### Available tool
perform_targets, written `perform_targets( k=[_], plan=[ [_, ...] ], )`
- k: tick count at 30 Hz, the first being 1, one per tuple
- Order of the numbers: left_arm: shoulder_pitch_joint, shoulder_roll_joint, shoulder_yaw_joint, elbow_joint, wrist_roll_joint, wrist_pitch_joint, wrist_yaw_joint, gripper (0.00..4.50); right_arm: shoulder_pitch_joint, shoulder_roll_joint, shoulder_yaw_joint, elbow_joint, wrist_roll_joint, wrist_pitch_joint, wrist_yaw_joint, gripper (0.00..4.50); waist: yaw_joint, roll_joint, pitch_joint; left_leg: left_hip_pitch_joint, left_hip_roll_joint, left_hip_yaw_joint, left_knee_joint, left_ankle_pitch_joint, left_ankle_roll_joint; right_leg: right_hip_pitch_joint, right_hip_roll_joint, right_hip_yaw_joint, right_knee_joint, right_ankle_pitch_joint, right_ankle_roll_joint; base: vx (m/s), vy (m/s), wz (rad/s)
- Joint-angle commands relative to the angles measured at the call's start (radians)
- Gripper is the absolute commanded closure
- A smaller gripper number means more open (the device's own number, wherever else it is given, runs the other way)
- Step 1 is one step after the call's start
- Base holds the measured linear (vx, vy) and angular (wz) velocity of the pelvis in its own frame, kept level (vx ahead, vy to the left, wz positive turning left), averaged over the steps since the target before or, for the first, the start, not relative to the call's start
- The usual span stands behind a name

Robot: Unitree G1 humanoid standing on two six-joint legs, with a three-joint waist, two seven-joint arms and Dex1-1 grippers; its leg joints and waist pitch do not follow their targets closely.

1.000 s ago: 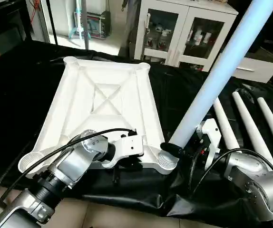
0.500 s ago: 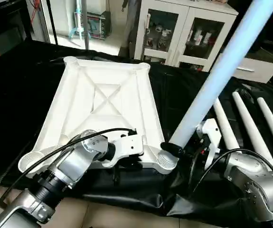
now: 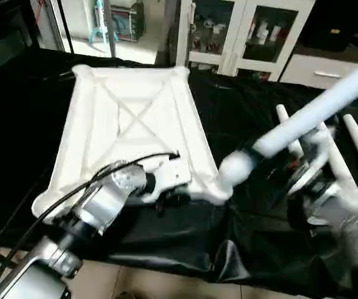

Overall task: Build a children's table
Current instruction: Insert table leg to table base

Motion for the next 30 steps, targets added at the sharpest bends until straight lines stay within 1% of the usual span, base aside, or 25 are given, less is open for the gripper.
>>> perform_targets(
  k=[1, 3, 4, 5, 6, 7, 9, 12, 13, 14, 16, 17, 18, 19, 20, 21, 22, 23, 24, 25, 26, 27, 28, 29, 30],
  plan=[
    [0.002, 0.002, 0.005, 0.05, 0.034, 0.002, 0.033, 2.38, -0.016, -0.019, -0.038, -0.038, 0.033, 0.029, -0.015, 2.66, 0.003, 0.001, -0.053, 0.019, 0.081, -0.036, -0.069, -0.15, 0.026, 0.027, -0.081, 0.044, -0.053, -0.119, -0.206, 0.0, 0.0, 0.0],
    [-0.006, -0.006, 0.008, 0.077, 0.041, -0.015, 0.062, 2.2, -0.037, -0.036, -0.054, -0.055, 0.043, 0.049, -0.027, 2.66, 0.002, -0.001, -0.057, 0.018, 0.078, -0.033, -0.061, -0.082, 0.055, 0.033, -0.076, 0.042, -0.039, -0.008, -0.233, 0.0, 0.0, 0.0],
    [-0.007, -0.008, 0.008, 0.082, 0.043, -0.02, 0.07, 2.09, -0.038, -0.041, -0.055, -0.058, 0.044, 0.054, -0.028, 2.66, 0.003, -0.001, -0.058, 0.017, 0.077, -0.032, -0.059, -0.065, 0.066, 0.035, -0.075, 0.042, -0.037, 0.015, -0.24, 0.0, 0.0, 0.0],
    [-0.009, -0.013, 0.012, 0.086, 0.04, -0.023, 0.077, 2.01, -0.038, -0.045, -0.052, -0.061, 0.042, 0.057, -0.028, 2.66, 0.004, -0.001, -0.059, 0.019, 0.078, -0.03, -0.055, -0.045, 0.091, 0.037, -0.077, 0.042, -0.033, 0.047, -0.261, 0.0, 0.0, 0.0],
    [-0.012, -0.022, 0.019, 0.092, 0.034, -0.025, 0.087, 1.89, -0.035, -0.054, -0.046, -0.067, 0.034, 0.063, -0.03, 2.66, 0.005, 0.001, -0.058, 0.02, 0.078, -0.029, -0.056, -0.051, 0.093, 0.036, -0.077, 0.042, -0.034, 0.039, -0.266, 0.0, 0.0, 0.0],
    [-0.012, -0.022, 0.02, 0.092, 0.033, -0.026, 0.087, 1.89, -0.035, -0.054, -0.045, -0.067, 0.033, 0.064, -0.03, 2.66, 0.006, 0.001, -0.056, 0.022, 0.079, -0.028, -0.056, -0.072, 0.093, 0.035, -0.077, 0.042, -0.038, 0.009, -0.27, 0.0, 0.0, 0.0],
    [-0.006, -0.059, 0.055, 0.072, -0.011, -0.023, 0.091, 1.58, -0.012, -0.069, -0.015, -0.076, -0.017, 0.068, -0.049, 2.66, 0.008, 0.002, -0.054, 0.024, 0.081, -0.028, -0.057, -0.103, 0.078, 0.034, -0.078, 0.042, -0.044, -0.051, -0.267, 0.0, 0.0, 0.0],
    [0.005, -0.074, 0.096, 0.01, -0.058, -0.004, 0.099, 1.54, 0.011, -0.07, 0.002, -0.097, -0.041, 0.071, -0.072, 2.66, 0.011, 0.007, -0.055, 0.028, 0.083, -0.029, -0.06, -0.14, 0.047, 0.031, -0.078, 0.042, -0.049, -0.102, -0.252, 0.0, 0.0, 0.0],
    [0.005, -0.074, 0.099, 0.005, -0.061, -0.002, 0.099, 1.54, 0.012, -0.071, 0.003, -0.099, -0.042, 0.072, -0.074, 2.66, 0.012, 0.006, -0.055, 0.027, 0.084, -0.03, -0.06, -0.138, 0.043, 0.032, -0.078, 0.042, -0.047, -0.099, -0.253, 0.0, 0.0, 0.0],
    [0.015, -0.083, 0.15, -0.066, -0.12, 0.046, 0.093, 1.54, 0.023, -0.071, 0.008, -0.132, -0.046, 0.085, -0.095, 2.66, 0.012, 0.009, -0.059, 0.027, 0.084, -0.031, -0.06, -0.125, 0.038, 0.035, -0.077, 0.041, -0.041, -0.072, -0.257, 0.0, 0.0, 0.0],
    [0.021, -0.092, 0.188, -0.113, -0.162, 0.077, 0.092, 1.54, 0.031, -0.07, 0.009, -0.158, -0.042, 0.097, -0.108, 2.66, 0.013, 0.008, -0.06, 0.026, 0.082, -0.03, -0.057, -0.1, 0.045, 0.036, -0.075, 0.041, -0.036, -0.019, -0.271, 0.0, 0.0, 0.0],
    [0.023, -0.095, 0.216, -0.157, -0.19, 0.106, 0.095, 1.54, 0.039, -0.073, 0.01, -0.183, -0.046, 0.107, -0.123, 2.66, 0.016, 0.012, -0.059, 0.025, 0.082, -0.03, -0.056, -0.091, 0.052, 0.038, -0.077, 0.041, -0.034, -0.003, -0.278, 0.0, 0.0, 0.0],
    [0.027, -0.099, 0.258, -0.226, -0.232, 0.133, 0.1, 1.54, 0.052, -0.083, 0.014, -0.222, -0.059, 0.126, -0.152, 2.66, 0.017, 0.01, -0.059, 0.024, 0.081, -0.029, -0.055, -0.088, 0.056, 0.038, -0.077, 0.042, -0.035, 0.0, -0.278, 0.0, 0.0, 0.0],
    [0.027, -0.099, 0.261, -0.232, -0.235, 0.135, 0.1, 1.54, 0.053, -0.084, 0.015, -0.225, -0.06, 0.128, -0.154, 2.66, 0.02, 0.015, -0.06, 0.025, 0.082, -0.03, -0.055, -0.085, 0.052, 0.039, -0.075, 0.041, -0.034, 0.003, -0.28, 0.0, 0.0, 0.0],
    [0.033, -0.106, 0.3, -0.294, -0.272, 0.159, 0.111, 1.54, 0.065, -0.088, 0.016, -0.261, -0.076, 0.146, -0.194, 2.66, 0.02, 0.015, -0.059, 0.024, 0.081, -0.03, -0.055, -0.087, 0.049, 0.04, -0.074, 0.041, -0.032, -0.003, -0.279, 0.0, 0.0, 0.0],
    [0.05, -0.14, 0.386, -0.374, -0.305, 0.198, 0.192, 1.54, 0.097, -0.087, 0.023, -0.33, -0.108, 0.168, -0.254, 2.66, 0.023, 0.022, -0.061, 0.025, 0.082, -0.029, -0.053, -0.087, 0.042, 0.04, -0.074, 0.042, -0.032, -0.006, -0.279, 0.0, 0.0, 0.0],
    [0.054, -0.149, 0.403, -0.382, -0.308, 0.203, 0.215, 1.54, 0.104, -0.088, 0.027, -0.341, -0.117, 0.17, -0.262, 2.66, 0.024, 0.02, -0.06, 0.023, 0.083, -0.03, -0.053, -0.087, 0.04, 0.042, -0.074, 0.042, -0.032, 0.001, -0.279, 0.0, 0.0, 0.0],
    [0.058, -0.157, 0.418, -0.389, -0.31, 0.208, 0.235, 1.54, 0.11, -0.089, 0.031, -0.351, -0.125, 0.172, -0.268, 2.66, 0.025, 0.02, -0.059, 0.022, 0.081, -0.029, -0.052, -0.1, 0.043, 0.042, -0.073, 0.042, -0.036, -0.012, -0.275, 0.0, 0.0, 0.0],
    [0.082, -0.195, 0.479, -0.417, -0.339, 0.219, 0.303, 1.54, 0.127, -0.082, 0.043, -0.377, -0.169, 0.152, -0.3, 2.66, 0.028, 0.028, -0.059, 0.023, 0.078, -0.03, -0.051, -0.109, 0.043, 0.04, -0.073, 0.042, -0.039, -0.031, -0.27, 0.0, 0.0, 0.0],
    [0.082, -0.195, 0.479, -0.417, -0.339, 0.219, 0.303, 1.54, 0.127, -0.082, 0.043, -0.377, -0.169, 0.152, -0.3, 2.66, 0.026, 0.022, -0.056, 0.02, 0.078, -0.03, -0.052, -0.133, 0.033, 0.039, -0.071, 0.042, -0.044, -0.065, -0.26, 0.0, 0.0, 0.0],
    [0.119, -0.228, 0.536, -0.441, -0.348, 0.21, 0.382, 1.54, 0.142, -0.063, 0.058, -0.396, -0.241, 0.102, -0.348, 2.66, 0.026, 0.024, -0.056, 0.02, 0.079, -0.03, -0.052, -0.144, 0.026, 0.039, -0.072, 0.043, -0.043, -0.084, -0.255, 0.0, 0.0, 0.0],
    [0.137, -0.235, 0.549, -0.447, -0.332, 0.192, 0.416, 1.54, 0.146, -0.053, 0.069, -0.4, -0.284, 0.066, -0.37, 2.66, 0.022, 0.025, -0.051, 0.017, 0.076, -0.03, -0.053, -0.17, 0.019, 0.035, -0.07, 0.044, -0.052, -0.139, -0.234, 0.0, 0.0, 0.0],
    [0.178, -0.243, 0.56, -0.44, -0.283, 0.124, 0.482, 1.54, 0.146, -0.015, 0.088, -0.392, -0.351, 0.019, -0.434, 2.66, 0.02, 0.022, -0.048, 0.016, 0.076, -0.031, -0.055, -0.186, 0.013, 0.033, -0.069, 0.044, -0.055, -0.172, -0.219, 0.0, 0.0, 0.0],
    [0.217, -0.257, 0.569, -0.408, -0.218, 0.035, 0.574, 1.54, 0.145, 0.014, 0.109, -0.37, -0.4, -0.026, -0.471, 2.66, 0.012, 0.022, -0.047, 0.013, 0.074, -0.036, -0.057, -0.222, -0.004, 0.028, -0.068, 0.044, -0.065, -0.259, -0.162, 0.0, 0.0, 0.0],
    [0.242, -0.267, 0.575, -0.385, -0.177, -0.023, 0.636, 1.54, 0.144, 0.031, 0.123, -0.355, -0.426, -0.052, -0.492, 2.66, 0.01, 0.022, -0.046, 0.015, 0.072, -0.035, -0.058, -0.236, -0.008, 0.025, -0.065, 0.044, -0.067, -0.283, -0.145, 0.0, 0.0, 0.0]
  ],
)
